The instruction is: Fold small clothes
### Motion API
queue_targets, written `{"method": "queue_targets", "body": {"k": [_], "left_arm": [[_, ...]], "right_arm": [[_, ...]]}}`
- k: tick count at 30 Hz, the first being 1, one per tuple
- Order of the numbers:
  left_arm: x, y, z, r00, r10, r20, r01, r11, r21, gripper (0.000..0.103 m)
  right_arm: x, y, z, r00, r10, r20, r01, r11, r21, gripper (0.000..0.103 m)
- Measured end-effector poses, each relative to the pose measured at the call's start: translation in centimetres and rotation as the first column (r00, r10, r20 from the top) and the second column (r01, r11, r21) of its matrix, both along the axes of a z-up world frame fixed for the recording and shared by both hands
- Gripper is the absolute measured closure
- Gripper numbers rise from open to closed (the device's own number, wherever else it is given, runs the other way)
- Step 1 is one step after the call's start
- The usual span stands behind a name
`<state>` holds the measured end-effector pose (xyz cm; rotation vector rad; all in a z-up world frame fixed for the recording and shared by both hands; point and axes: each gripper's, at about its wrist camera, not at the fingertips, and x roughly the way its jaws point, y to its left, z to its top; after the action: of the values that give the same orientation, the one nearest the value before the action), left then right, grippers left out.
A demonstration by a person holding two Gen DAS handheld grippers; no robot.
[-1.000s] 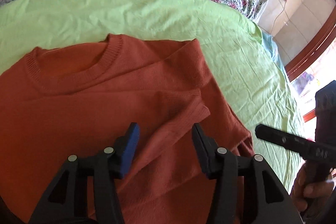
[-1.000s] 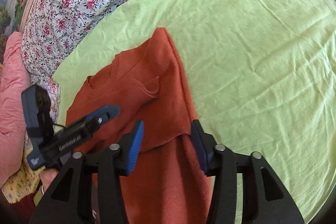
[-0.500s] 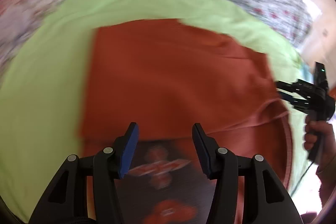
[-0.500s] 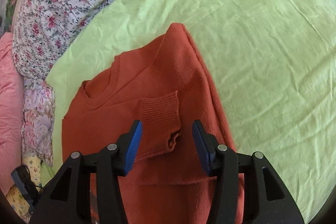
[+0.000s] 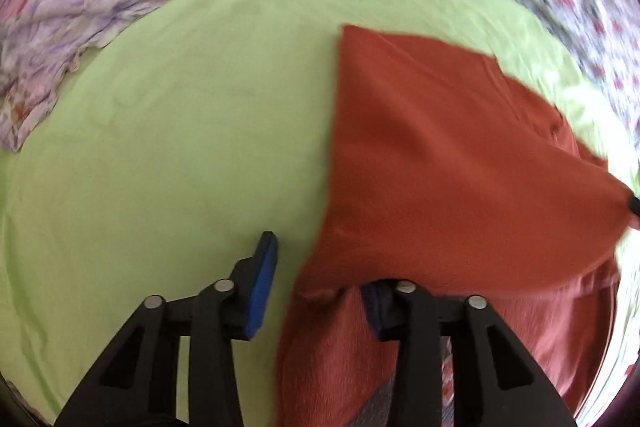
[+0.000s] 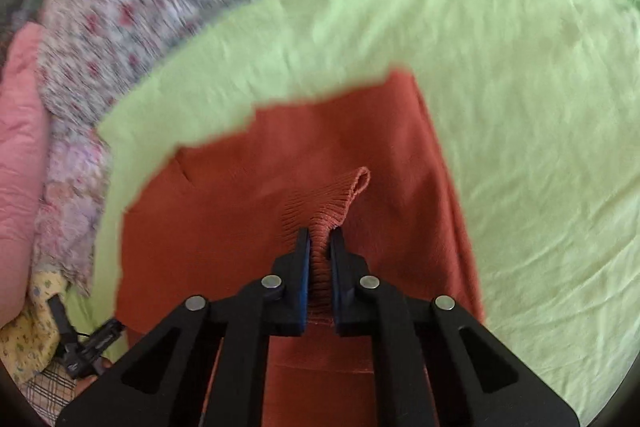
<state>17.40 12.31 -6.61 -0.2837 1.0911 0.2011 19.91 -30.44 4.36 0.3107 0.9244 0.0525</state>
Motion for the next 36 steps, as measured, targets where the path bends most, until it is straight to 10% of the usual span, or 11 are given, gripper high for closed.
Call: {"method": "queue_targets", "body": {"k": [17, 36], "left_arm": [[0.0, 0.1, 0.1, 1.0, -0.002, -0.026, 0.002, 1.0, -0.016, 0.071], [-9.2, -1.8, 3.8, 0.988, -0.15, -0.04, 0.146, 0.986, -0.084, 0.051]], "right_arm": [[0.5, -2.4, -6.0, 0.994, 0.012, -0.109, -0.026, 0.991, -0.128, 0.092], [-12.0, -2.5, -1.6, 0.997, 0.004, -0.073, -0.013, 0.992, -0.124, 0.074]]}}
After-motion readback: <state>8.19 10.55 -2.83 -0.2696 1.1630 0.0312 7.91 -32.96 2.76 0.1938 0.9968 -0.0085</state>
